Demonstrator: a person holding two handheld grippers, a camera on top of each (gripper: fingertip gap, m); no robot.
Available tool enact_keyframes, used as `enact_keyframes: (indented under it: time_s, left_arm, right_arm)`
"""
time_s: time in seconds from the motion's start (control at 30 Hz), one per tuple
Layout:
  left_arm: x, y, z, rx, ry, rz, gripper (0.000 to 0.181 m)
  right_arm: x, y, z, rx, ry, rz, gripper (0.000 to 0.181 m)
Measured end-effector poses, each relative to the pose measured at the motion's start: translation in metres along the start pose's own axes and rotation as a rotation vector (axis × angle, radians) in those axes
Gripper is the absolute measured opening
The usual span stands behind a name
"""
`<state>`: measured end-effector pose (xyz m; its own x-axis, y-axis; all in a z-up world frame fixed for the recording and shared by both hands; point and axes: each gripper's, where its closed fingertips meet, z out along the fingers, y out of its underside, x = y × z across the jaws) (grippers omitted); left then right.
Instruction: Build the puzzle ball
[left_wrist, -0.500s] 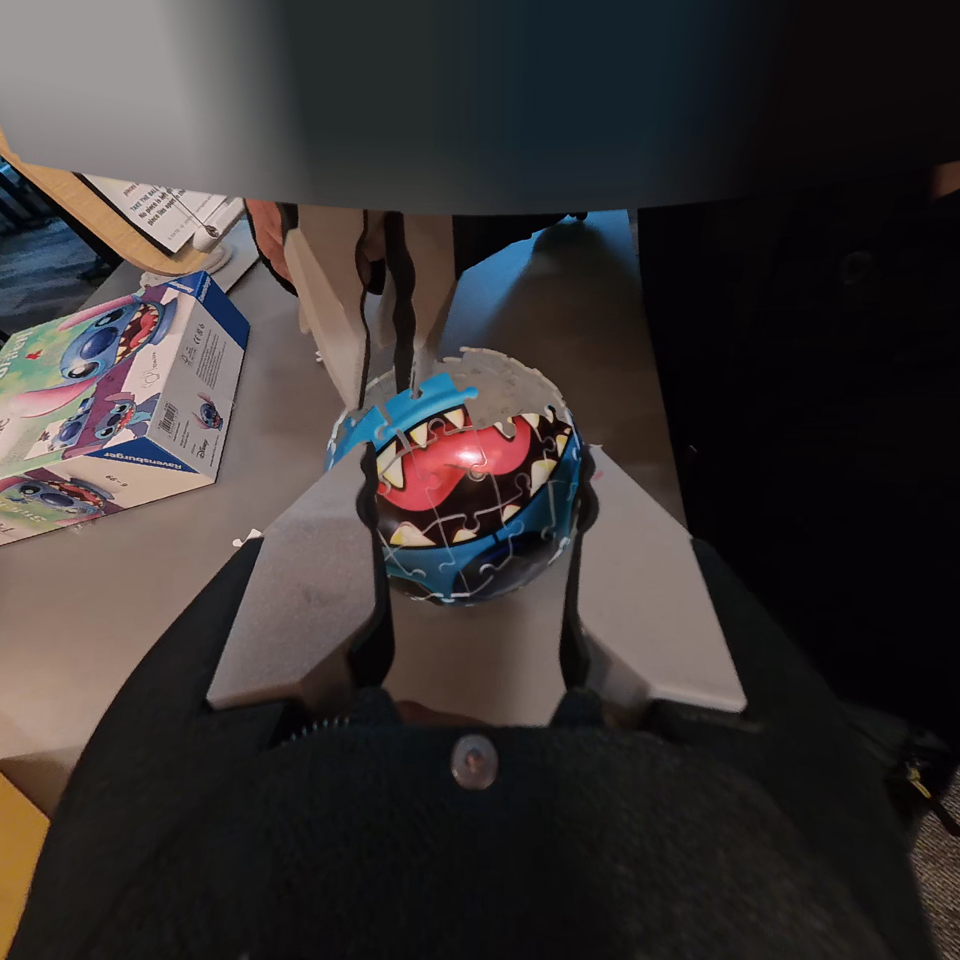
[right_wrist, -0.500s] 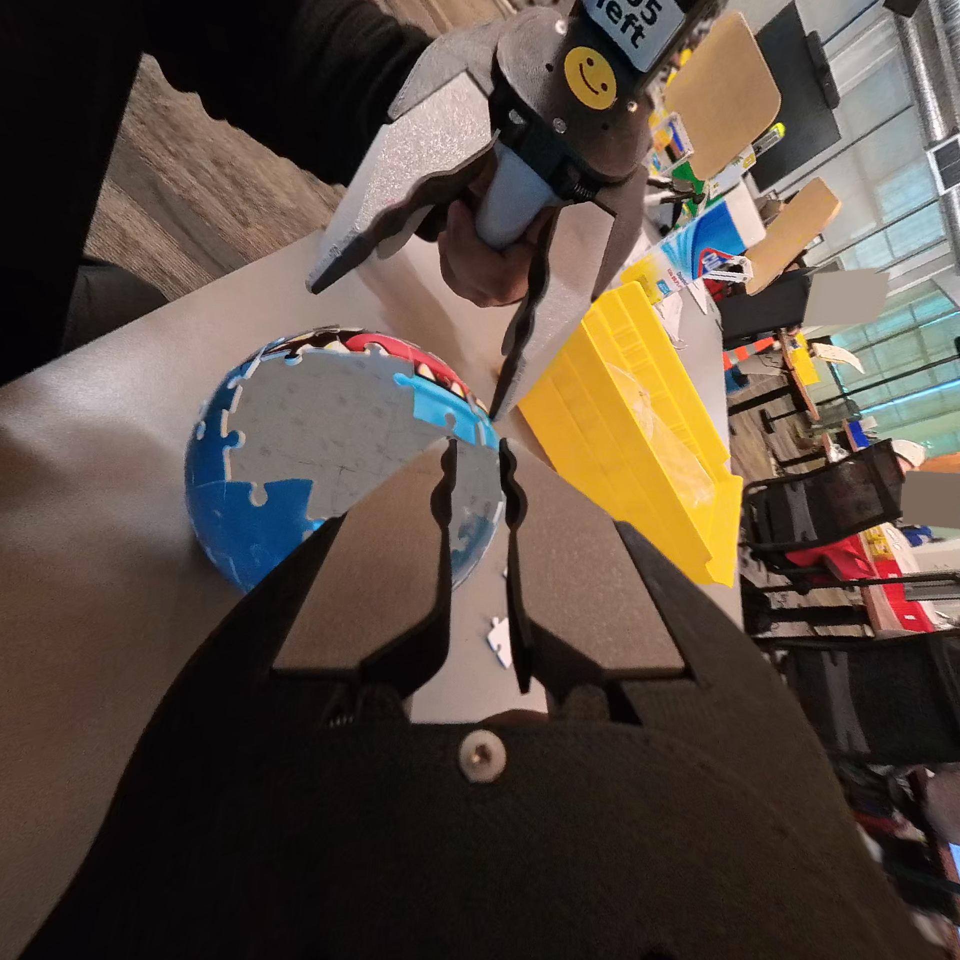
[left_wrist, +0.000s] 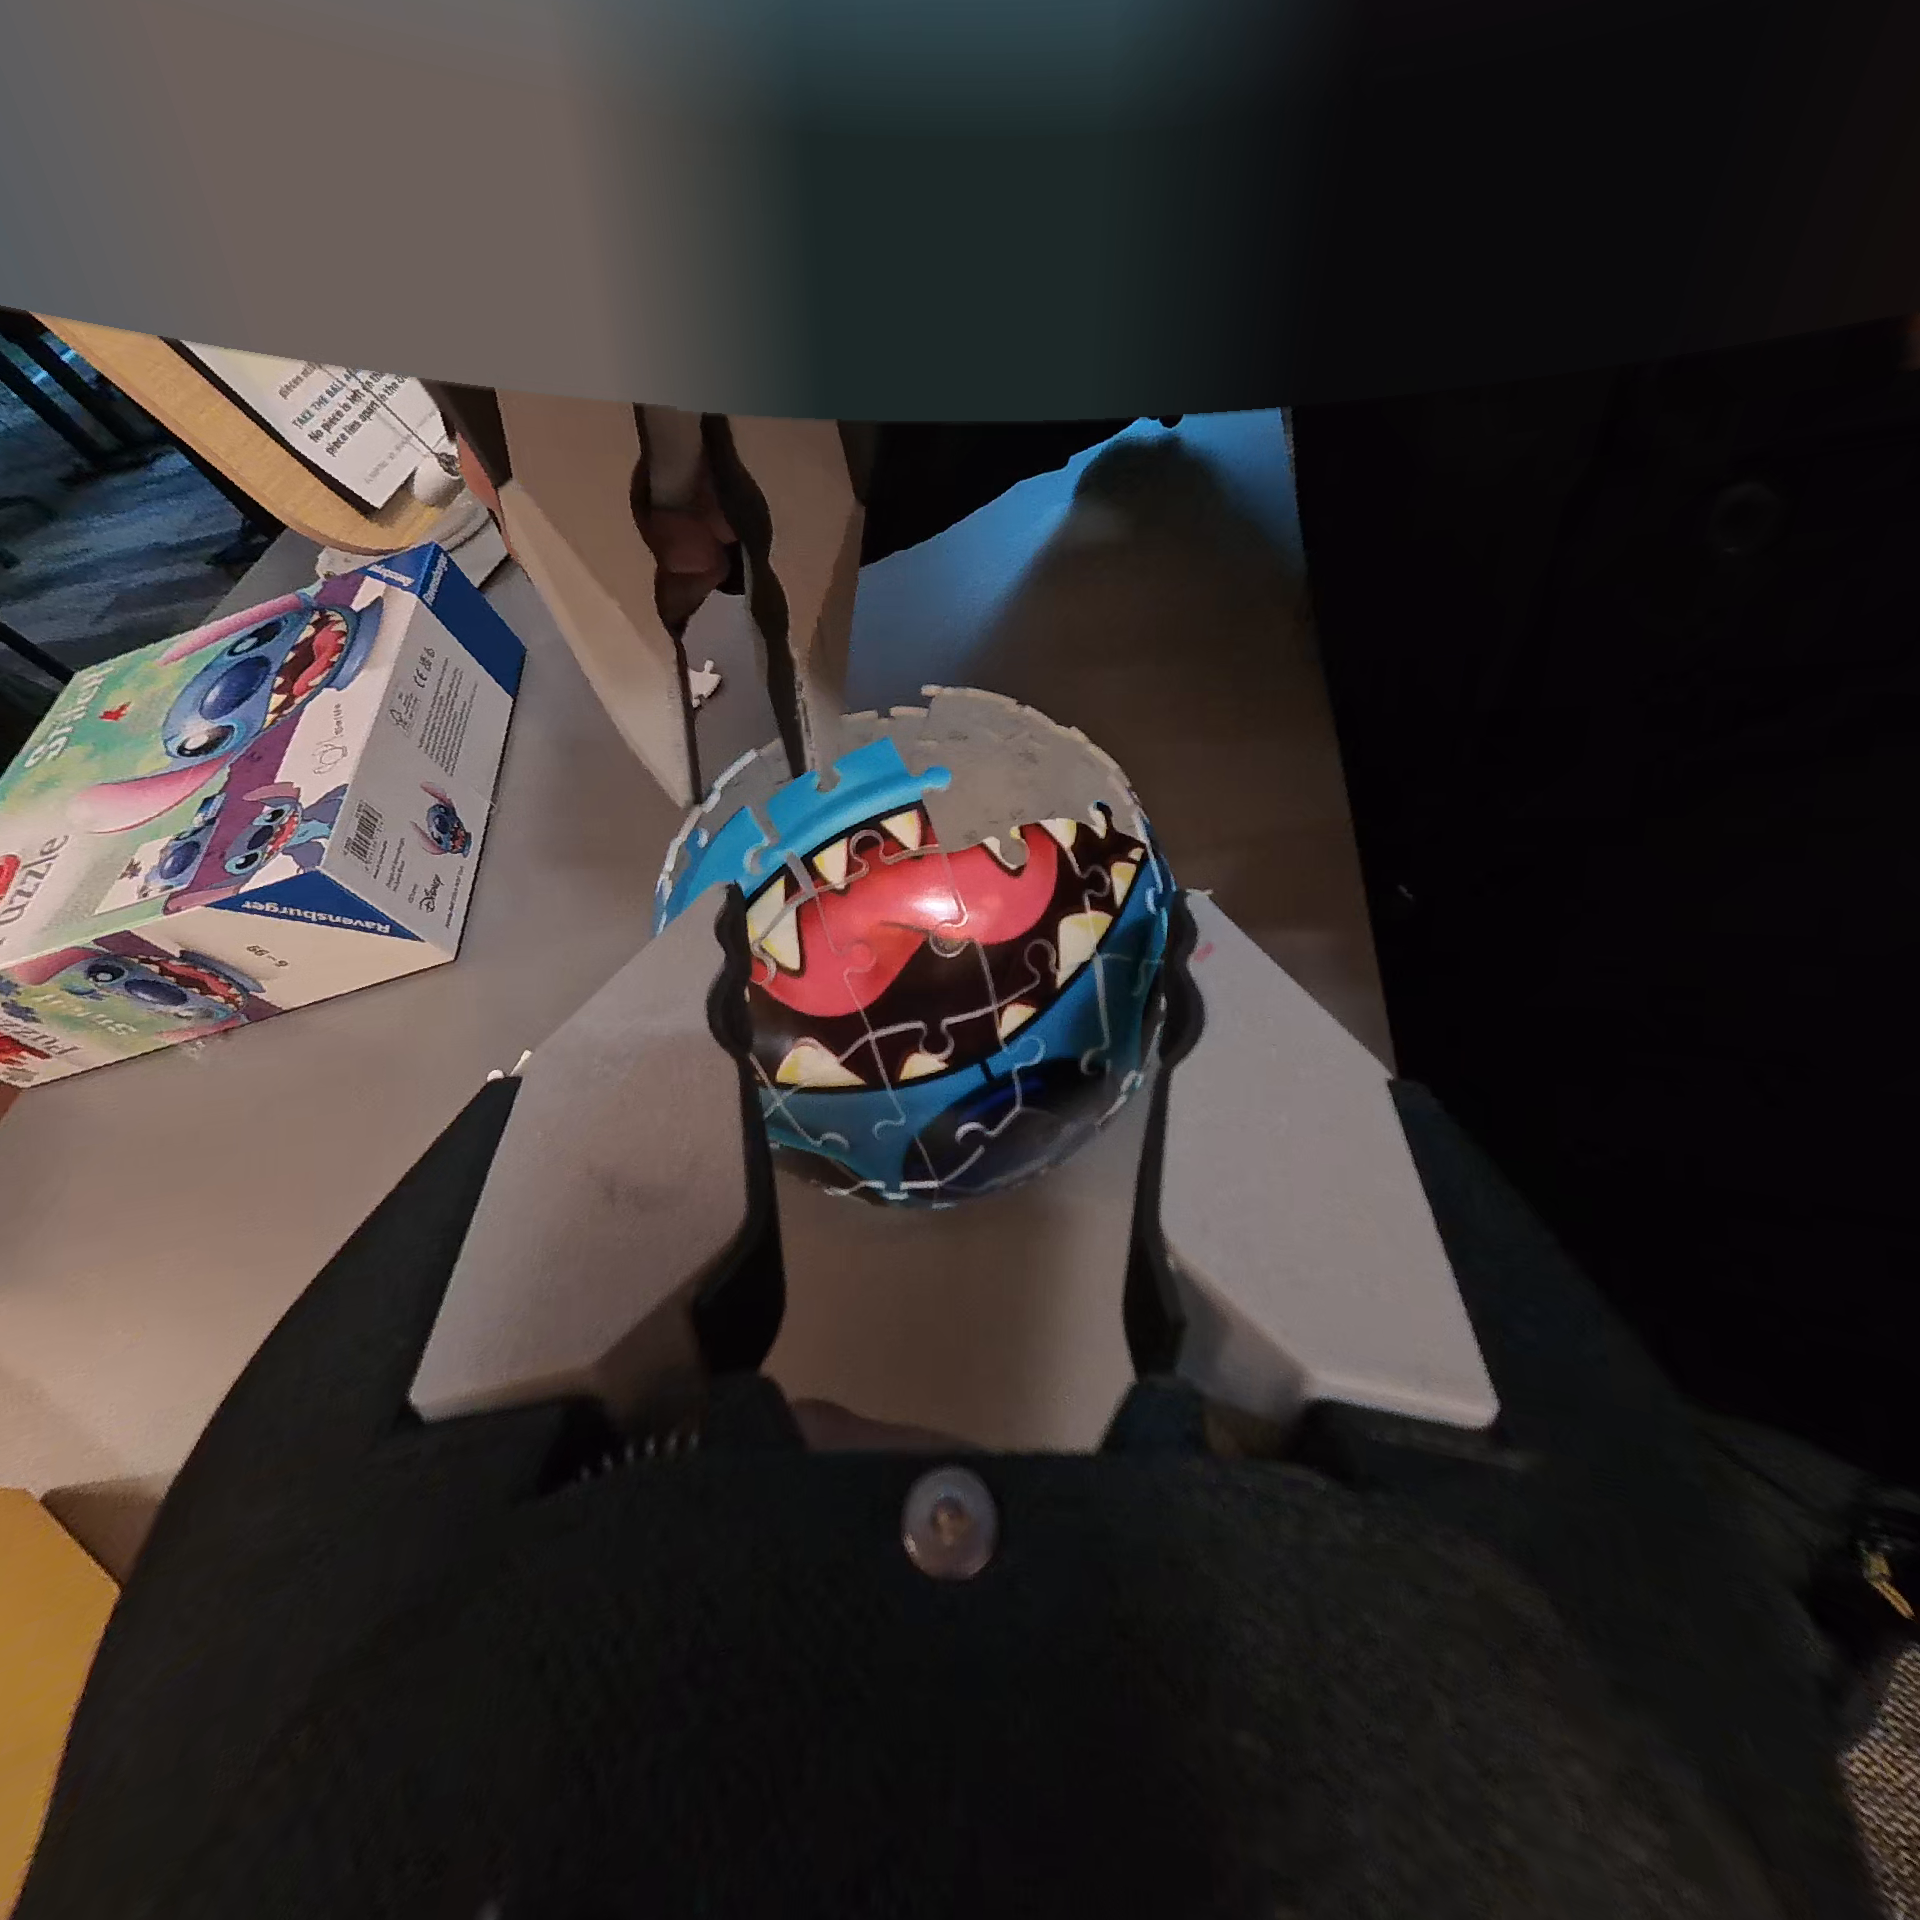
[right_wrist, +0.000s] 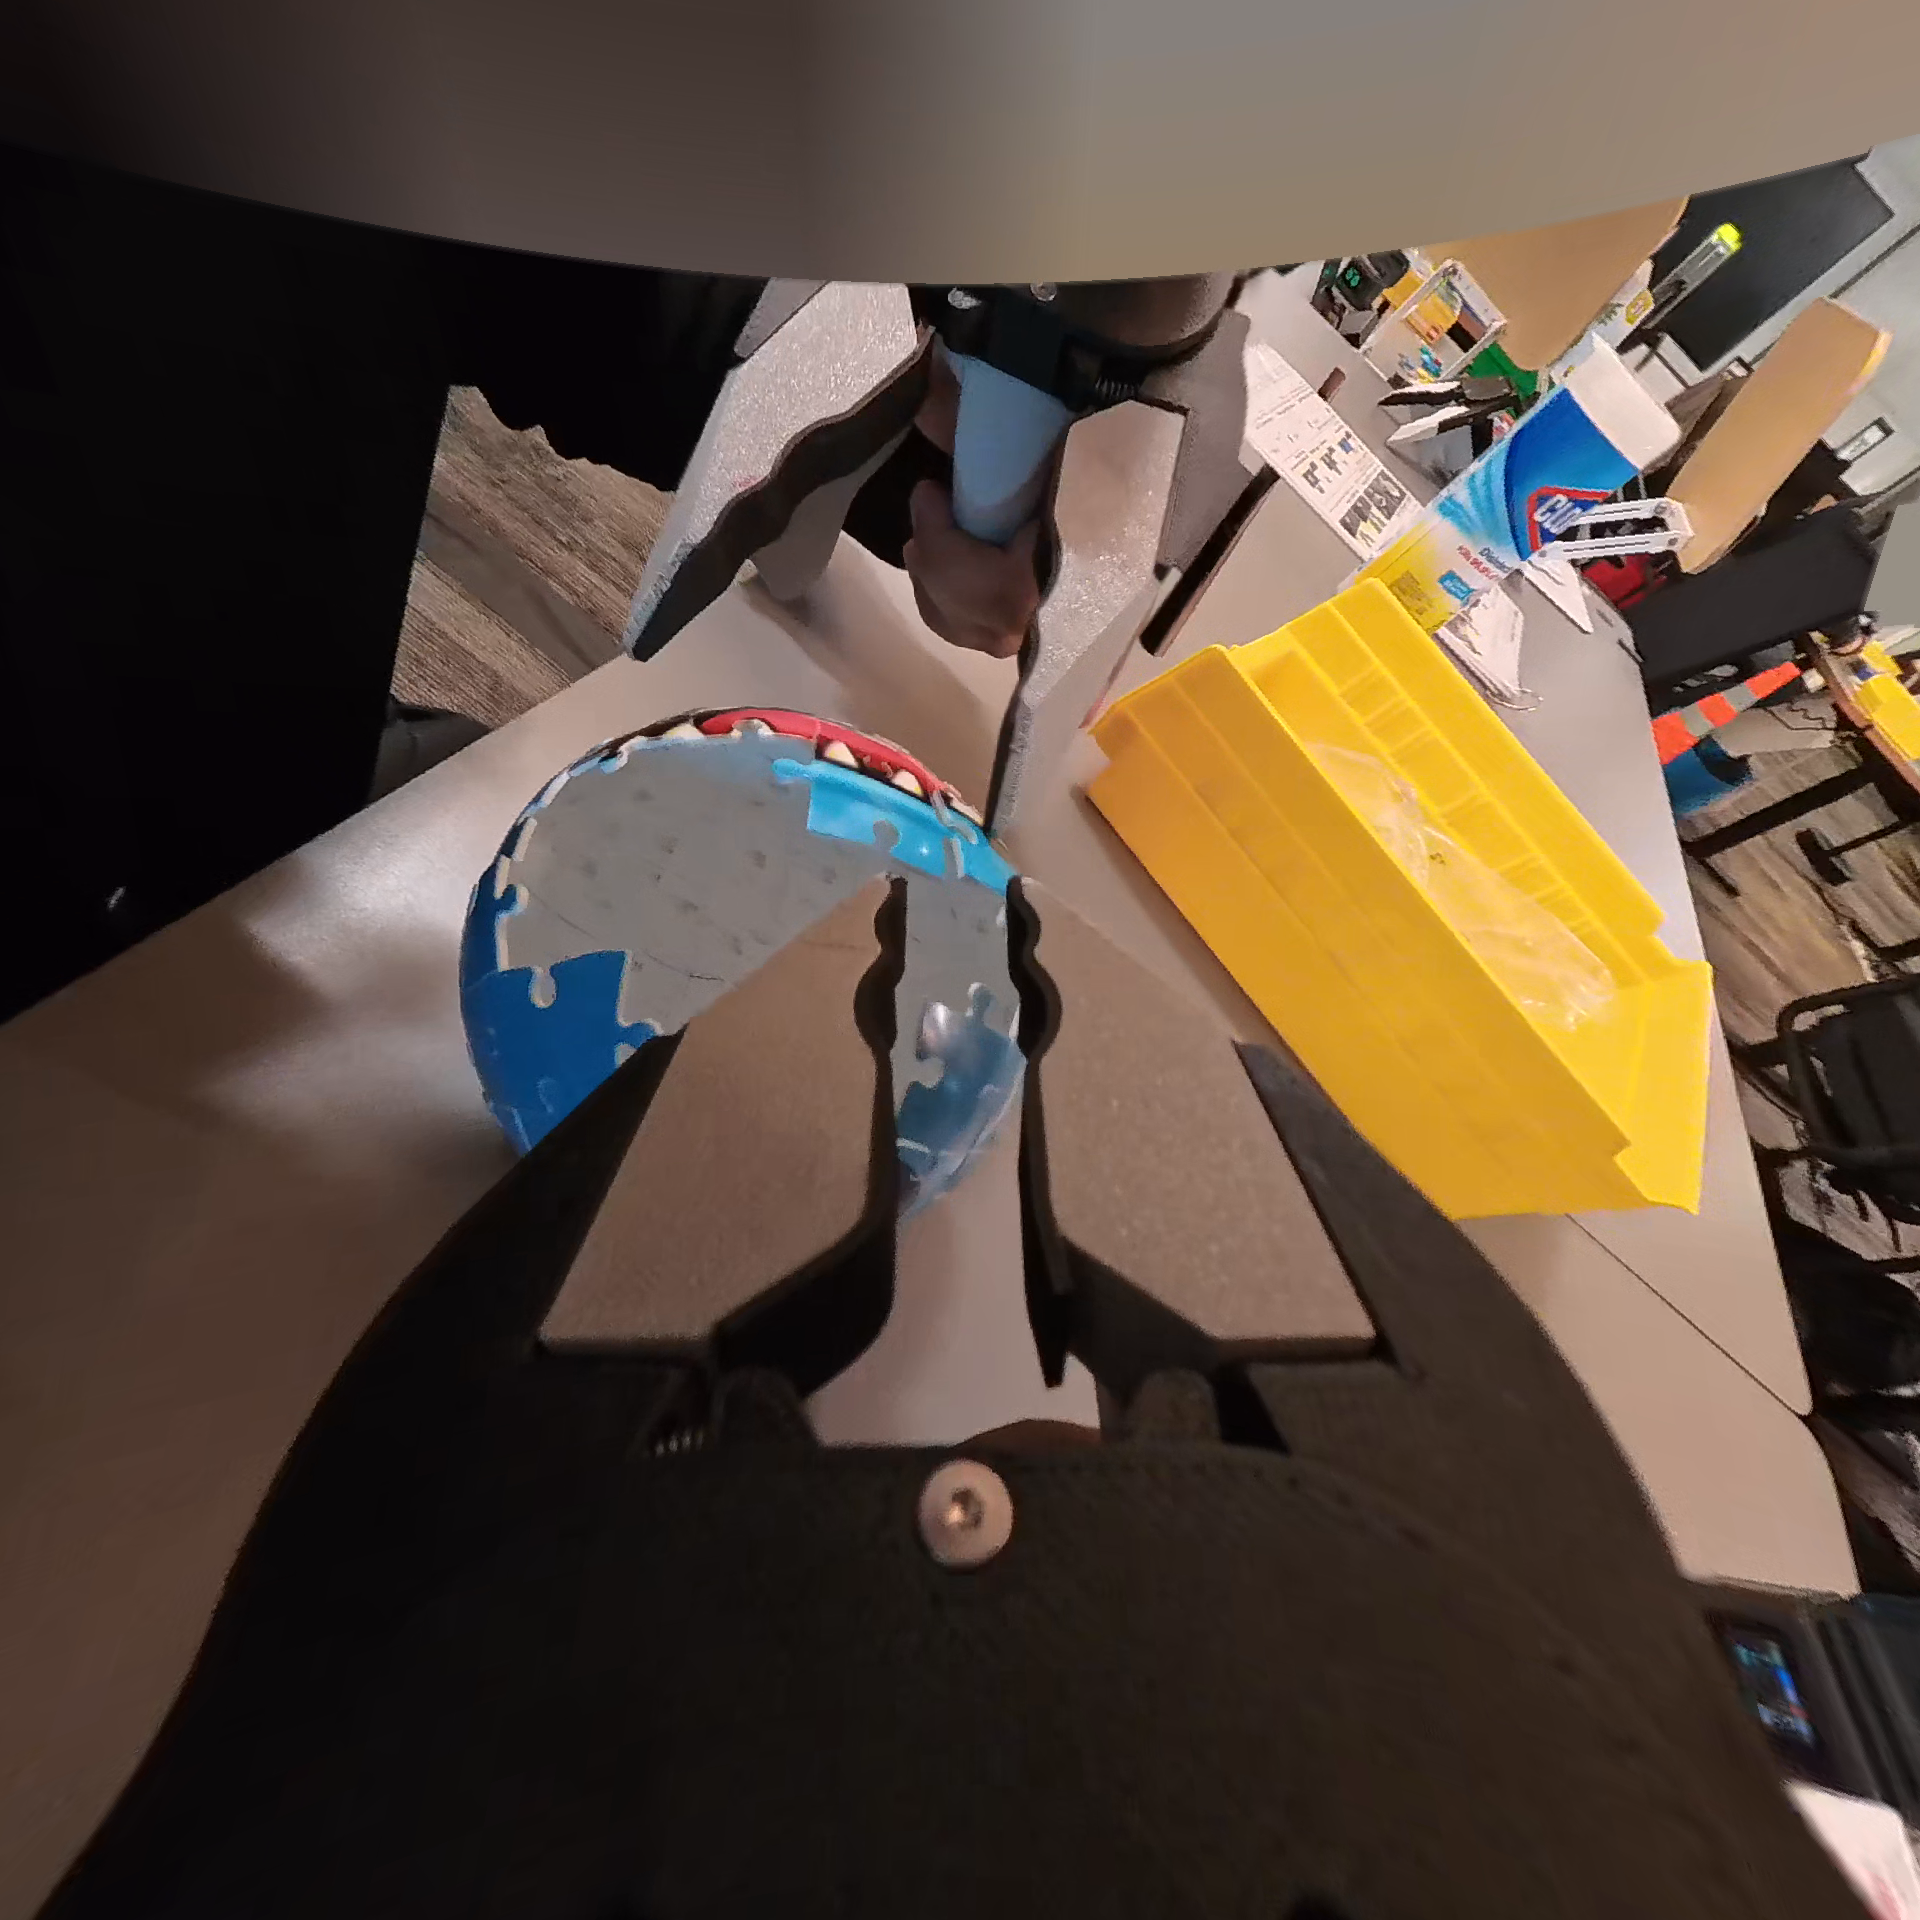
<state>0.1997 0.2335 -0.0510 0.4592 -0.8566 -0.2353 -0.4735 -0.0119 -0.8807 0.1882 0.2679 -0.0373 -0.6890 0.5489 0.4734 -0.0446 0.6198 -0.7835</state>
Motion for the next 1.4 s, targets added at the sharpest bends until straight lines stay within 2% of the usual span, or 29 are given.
enact_keyframes:
  time_s: [0.47,0.73,0.83,0.93,1.3,1.33,1.4]
  left_arm:
    - [0.0013,-0.0011,0.0009,0.022,-0.011,0.000,0.078]
    - [-0.0001,0.0005,-0.0001,0.042,-0.025,-0.006,0.076]
    - [0.0001,0.0006,-0.0001,0.046,-0.028,-0.004,0.075]
    - [0.0001,0.0009,-0.0002,0.044,-0.031,0.001,0.075]
    - [0.0002,0.0014,-0.0009,0.062,-0.042,-0.004,0.074]
    - [0.0004,0.0007,-0.0015,0.067,-0.041,-0.002,0.072]
    - [0.0018,-0.0004,-0.0016,0.073,-0.032,-0.004,0.069]
  right_arm:
    - [-0.0023,-0.0048,0.0029,0.032,-0.023,0.015,0.018]
    - [-0.0035,-0.0047,0.0051,0.017,-0.028,0.017,0.011]
    - [0.0001,-0.0041,0.0053,0.011,-0.016,0.034,0.020]
    - [-0.0002,-0.0025,0.0060,-0.003,-0.034,0.060,0.021]
    - [-0.0025,-0.0016,0.0063,-0.016,-0.039,0.056,0.011]
    - [-0.0010,-0.0010,0.0057,-0.019,-0.032,0.054,0.003]
    - [0.0015,-0.0031,0.0039,-0.003,-0.015,0.046,0.000]
